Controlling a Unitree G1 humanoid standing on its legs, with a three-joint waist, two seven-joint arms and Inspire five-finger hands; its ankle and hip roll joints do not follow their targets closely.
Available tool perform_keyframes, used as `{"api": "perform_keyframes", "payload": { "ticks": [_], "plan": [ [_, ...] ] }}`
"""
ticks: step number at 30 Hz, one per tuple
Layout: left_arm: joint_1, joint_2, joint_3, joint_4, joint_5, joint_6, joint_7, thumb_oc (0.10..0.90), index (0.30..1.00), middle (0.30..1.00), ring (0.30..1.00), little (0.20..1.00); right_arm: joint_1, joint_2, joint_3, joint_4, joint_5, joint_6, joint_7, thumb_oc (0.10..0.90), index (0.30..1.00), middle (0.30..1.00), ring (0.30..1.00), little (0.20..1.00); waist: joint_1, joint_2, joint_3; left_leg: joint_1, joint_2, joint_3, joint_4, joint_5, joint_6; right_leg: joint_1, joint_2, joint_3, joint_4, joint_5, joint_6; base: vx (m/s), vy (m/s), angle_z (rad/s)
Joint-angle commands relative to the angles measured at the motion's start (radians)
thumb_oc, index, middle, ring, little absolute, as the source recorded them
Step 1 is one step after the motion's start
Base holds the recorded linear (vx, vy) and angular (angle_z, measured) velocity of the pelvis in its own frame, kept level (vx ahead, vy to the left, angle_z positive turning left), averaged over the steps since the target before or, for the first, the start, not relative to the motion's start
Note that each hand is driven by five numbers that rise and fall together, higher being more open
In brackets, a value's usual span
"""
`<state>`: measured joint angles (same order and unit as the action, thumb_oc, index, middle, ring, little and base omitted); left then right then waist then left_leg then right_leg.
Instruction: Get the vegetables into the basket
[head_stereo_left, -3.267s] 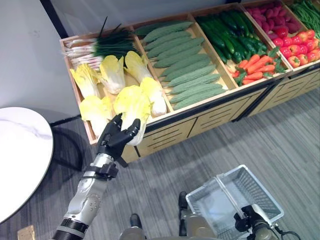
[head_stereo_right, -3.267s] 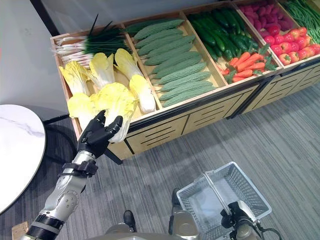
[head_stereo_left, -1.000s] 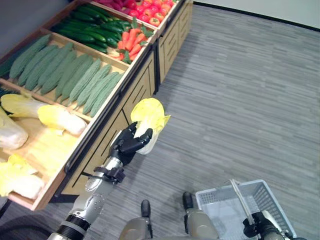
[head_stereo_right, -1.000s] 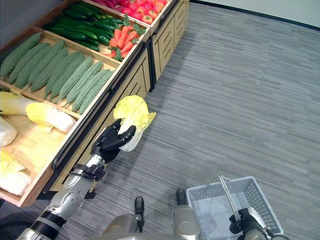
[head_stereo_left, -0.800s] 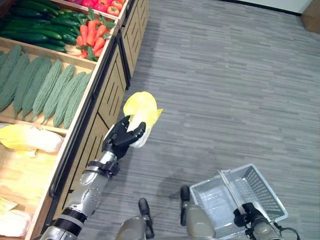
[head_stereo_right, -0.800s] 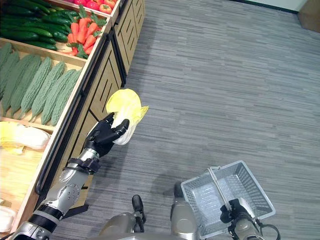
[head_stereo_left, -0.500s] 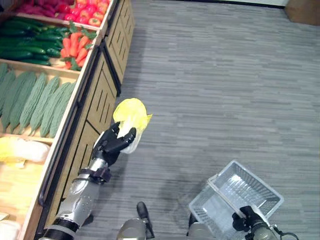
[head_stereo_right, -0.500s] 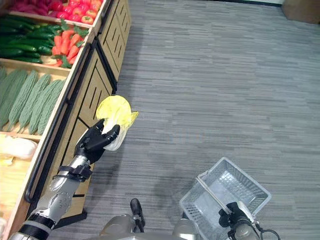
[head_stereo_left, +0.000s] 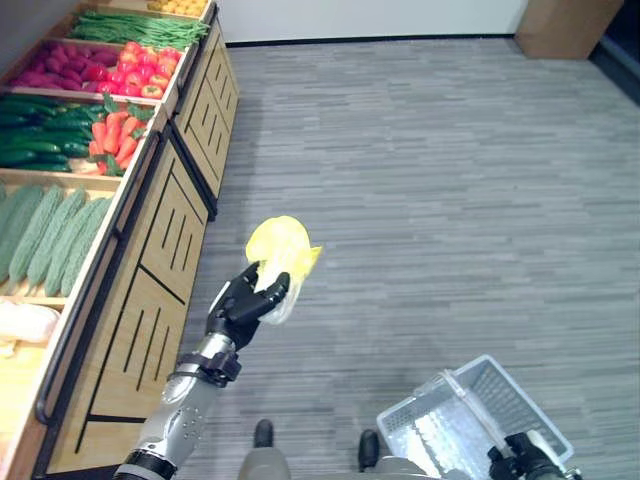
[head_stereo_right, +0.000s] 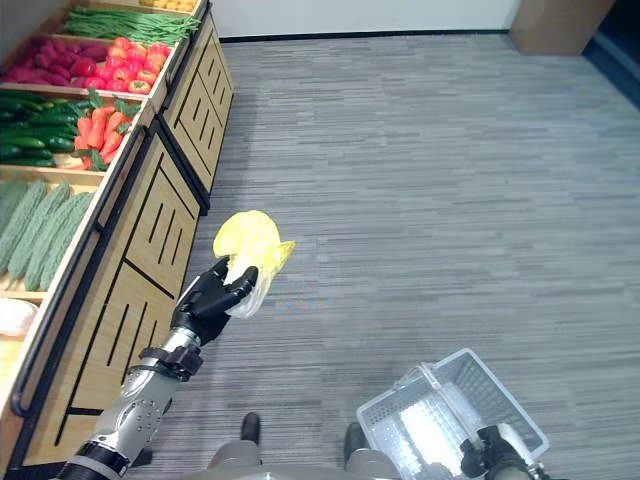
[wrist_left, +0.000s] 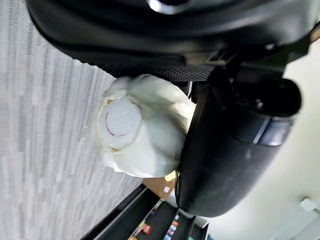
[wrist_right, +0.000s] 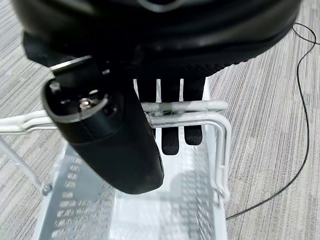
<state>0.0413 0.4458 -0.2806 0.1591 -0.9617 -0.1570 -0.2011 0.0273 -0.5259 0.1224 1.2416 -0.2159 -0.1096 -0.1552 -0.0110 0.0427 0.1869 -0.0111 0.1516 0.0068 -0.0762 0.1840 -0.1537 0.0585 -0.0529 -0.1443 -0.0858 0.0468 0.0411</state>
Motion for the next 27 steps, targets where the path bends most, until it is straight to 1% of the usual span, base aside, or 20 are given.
{"api": "perform_keyframes", "payload": {
  "ticks": [1,2,3,4,5,7,8,9,12,13,14,15,16,17,18,19,21,24,26,27],
  "plan": [
    [-0.080,0.038,0.050,-0.131,-0.018,-0.088,-0.034,0.400,0.300,0.300,0.300,0.300,-0.055,-0.060,-0.036,-0.002,0.074,-0.021,-0.048,0.400,0.300,0.300,0.300,0.300,0.024,-0.048,-0.012,-0.003,-0.039,0.040,0.029,-0.075,0.066,-0.053,-0.054,0.068,0.062,0.023,0.070,0.08,0.129,-0.13],
    [-0.080,0.038,0.050,-0.131,-0.018,-0.088,-0.034,0.400,0.300,0.300,0.300,0.300,-0.055,-0.060,-0.036,-0.002,0.074,-0.021,-0.048,0.400,0.300,0.300,0.300,0.300,0.024,-0.048,-0.011,-0.001,-0.039,0.040,0.028,-0.075,0.066,-0.052,-0.054,0.069,0.062,0.023,0.070,0.09,0.178,-0.24],
    [-0.082,0.054,0.036,-0.146,-0.029,-0.082,-0.045,0.400,0.300,0.300,0.300,0.300,-0.084,-0.087,-0.058,0.036,0.095,-0.014,-0.054,0.400,0.300,0.300,0.300,0.300,0.028,-0.050,-0.026,0.023,-0.053,0.057,0.002,-0.082,0.073,-0.048,-0.069,0.077,0.050,0.031,0.082,0.08,0.194,-0.21],
    [-0.079,0.063,0.028,-0.146,-0.023,-0.082,-0.046,0.400,0.300,0.300,0.300,0.300,-0.100,-0.104,-0.064,0.037,0.099,-0.012,-0.056,0.400,0.300,0.300,0.300,0.300,0.030,-0.054,-0.030,0.032,-0.059,0.065,-0.009,-0.085,0.077,-0.046,-0.078,0.081,0.044,0.038,0.088,0.08,0.194,-0.15],
    [-0.079,0.063,0.028,-0.146,-0.023,-0.082,-0.046,0.400,0.300,0.300,0.300,0.300,-0.100,-0.104,-0.065,0.037,0.099,-0.012,-0.056,0.400,0.300,0.300,0.300,0.300,0.030,-0.054,-0.030,0.032,-0.059,0.065,-0.009,-0.085,0.077,-0.046,-0.078,0.081,0.044,0.038,0.088,0.03,0.104,-0.12],
    [-0.076,0.081,0.022,-0.151,-0.011,-0.084,-0.043,0.400,0.300,0.300,0.300,0.300,-0.124,-0.143,-0.064,0.045,0.091,-0.007,-0.061,0.400,0.300,0.300,0.300,0.300,0.034,-0.062,-0.038,0.038,-0.066,0.067,-0.011,-0.091,0.080,-0.041,-0.085,0.079,0.036,0.045,0.094,0.03,0.063,-0.06],
    [-0.074,0.087,0.022,-0.154,-0.006,-0.083,-0.042,0.400,0.300,0.300,0.300,0.300,-0.130,-0.148,-0.062,0.040,0.089,-0.006,-0.062,0.400,0.300,0.300,0.300,0.300,0.034,-0.064,-0.040,0.040,-0.066,0.067,-0.011,-0.093,0.080,-0.038,-0.086,0.079,0.034,0.046,0.094,0.03,0.056,-0.04],
    [-0.083,0.115,0.014,-0.163,0.029,-0.088,-0.035,0.400,0.300,0.300,0.300,0.300,-0.161,-0.194,-0.063,0.031,0.089,-0.007,-0.062,0.400,0.300,0.300,0.300,0.300,0.039,-0.069,-0.048,0.043,-0.069,0.064,-0.011,-0.098,0.081,-0.033,-0.090,0.076,0.026,0.052,0.097,0.02,0.037,-0.03],
    [-0.090,0.136,0.008,-0.178,0.055,-0.093,-0.032,0.400,0.300,0.300,0.300,0.300,-0.188,-0.212,-0.062,-0.003,0.111,-0.016,-0.065,0.400,0.300,0.300,0.300,0.300,0.040,-0.072,-0.053,0.045,-0.069,0.066,-0.011,-0.101,0.080,-0.029,-0.091,0.072,0.019,0.056,0.100,0.00,0.000,0.00],
    [-0.093,0.148,0.004,-0.180,0.068,-0.094,-0.030,0.400,0.300,0.300,0.300,0.300,-0.199,-0.223,-0.048,-0.048,0.108,-0.021,-0.065,0.400,0.300,0.300,0.300,0.300,0.039,-0.074,-0.055,0.045,-0.069,0.067,-0.011,-0.101,0.080,-0.028,-0.090,0.073,0.017,0.057,0.100,0.00,0.000,0.00],
    [-0.106,0.156,-0.005,-0.177,0.081,-0.092,-0.036,0.400,0.300,0.300,0.300,0.300,-0.223,-0.249,-0.039,-0.055,0.119,-0.031,-0.062,0.400,0.300,0.300,0.300,0.300,0.042,-0.075,-0.057,0.046,-0.068,0.066,-0.011,-0.103,0.079,-0.025,-0.090,0.071,0.014,0.057,0.101,0.00,0.000,0.00],
    [-0.101,0.162,-0.006,-0.183,0.084,-0.093,-0.031,0.400,0.300,0.300,0.300,0.300,-0.229,-0.245,-0.026,-0.112,0.106,-0.030,-0.067,0.400,0.300,0.300,0.300,0.300,0.041,-0.076,-0.058,0.046,-0.068,0.066,-0.011,-0.103,0.079,-0.024,-0.089,0.071,0.013,0.058,0.101,0.00,0.000,0.00],
    [-0.106,0.180,-0.004,-0.190,0.103,-0.092,-0.029,0.400,0.300,0.300,0.300,0.300,-0.240,-0.265,-0.001,-0.215,0.096,-0.040,-0.060,0.400,0.300,0.300,0.300,0.300,0.040,-0.079,-0.060,0.046,-0.065,0.069,-0.011,-0.102,0.077,-0.026,-0.088,0.073,0.011,0.061,0.101,0.00,0.000,0.00],
    [-0.112,0.194,-0.015,-0.194,0.114,-0.095,-0.030,0.400,0.300,0.300,0.300,0.300,-0.262,-0.285,0.022,-0.263,0.078,-0.045,-0.065,0.400,0.300,0.300,0.300,0.300,0.040,-0.081,-0.062,0.049,-0.063,0.068,-0.011,-0.103,0.076,-0.022,-0.085,0.076,0.008,0.061,0.100,0.00,0.000,0.00],
    [-0.112,0.194,-0.015,-0.194,0.114,-0.095,-0.030,0.400,0.300,0.300,0.300,0.300,-0.262,-0.285,0.022,-0.263,0.078,-0.045,-0.065,0.400,0.300,0.300,0.300,0.300,0.040,-0.081,-0.062,0.049,-0.063,0.068,-0.011,-0.103,0.076,-0.022,-0.085,0.076,0.008,0.061,0.100,0.00,0.000,0.00],
    [-0.128,0.219,-0.031,-0.201,0.139,-0.096,-0.033,0.400,0.300,0.300,0.300,0.300,-0.296,-0.309,0.055,-0.316,0.067,-0.053,-0.059,0.400,0.300,0.300,0.300,0.300,0.041,-0.084,-0.068,0.051,-0.059,0.070,-0.011,-0.105,0.074,-0.020,-0.082,0.076,0.003,0.062,0.100,0.00,0.000,0.00],
    [-0.151,0.242,-0.059,-0.215,0.152,-0.095,-0.036,0.400,0.300,0.300,0.300,0.300,-0.351,-0.327,0.093,-0.346,0.061,-0.057,-0.058,0.400,0.300,0.300,0.300,0.300,0.042,-0.083,-0.070,0.052,-0.057,0.072,-0.011,-0.105,0.072,-0.016,-0.081,0.075,-0.001,0.065,0.100,0.00,0.000,0.00],
    [-0.198,0.282,-0.108,-0.236,0.172,-0.096,-0.047,0.400,0.300,0.300,0.300,0.300,-0.435,-0.333,0.165,-0.364,0.048,-0.059,-0.054,0.400,0.300,0.300,0.300,0.300,0.044,-0.080,-0.071,0.056,-0.054,0.074,-0.011,-0.105,0.069,-0.015,-0.079,0.075,-0.001,0.065,0.099,0.00,0.000,0.00],
    [-0.273,0.323,-0.170,-0.243,0.199,-0.104,-0.057,0.400,0.300,0.300,0.300,0.300,-0.534,-0.337,0.248,-0.364,0.030,-0.063,-0.049,0.400,0.300,0.300,0.300,0.300,0.048,-0.077,-0.074,0.057,-0.052,0.075,-0.011,-0.106,0.066,-0.012,-0.078,0.073,-0.001,0.063,0.100,0.00,0.000,0.00],
    [-0.273,0.323,-0.170,-0.243,0.199,-0.104,-0.057,0.400,0.300,0.300,0.300,0.300,-0.536,-0.337,0.249,-0.363,0.031,-0.064,-0.049,0.400,0.300,0.300,0.300,0.300,0.048,-0.077,-0.074,0.058,-0.052,0.075,-0.011,-0.106,0.066,-0.012,-0.078,0.073,-0.001,0.063,0.100,0.00,0.000,0.00]
  ]
}}
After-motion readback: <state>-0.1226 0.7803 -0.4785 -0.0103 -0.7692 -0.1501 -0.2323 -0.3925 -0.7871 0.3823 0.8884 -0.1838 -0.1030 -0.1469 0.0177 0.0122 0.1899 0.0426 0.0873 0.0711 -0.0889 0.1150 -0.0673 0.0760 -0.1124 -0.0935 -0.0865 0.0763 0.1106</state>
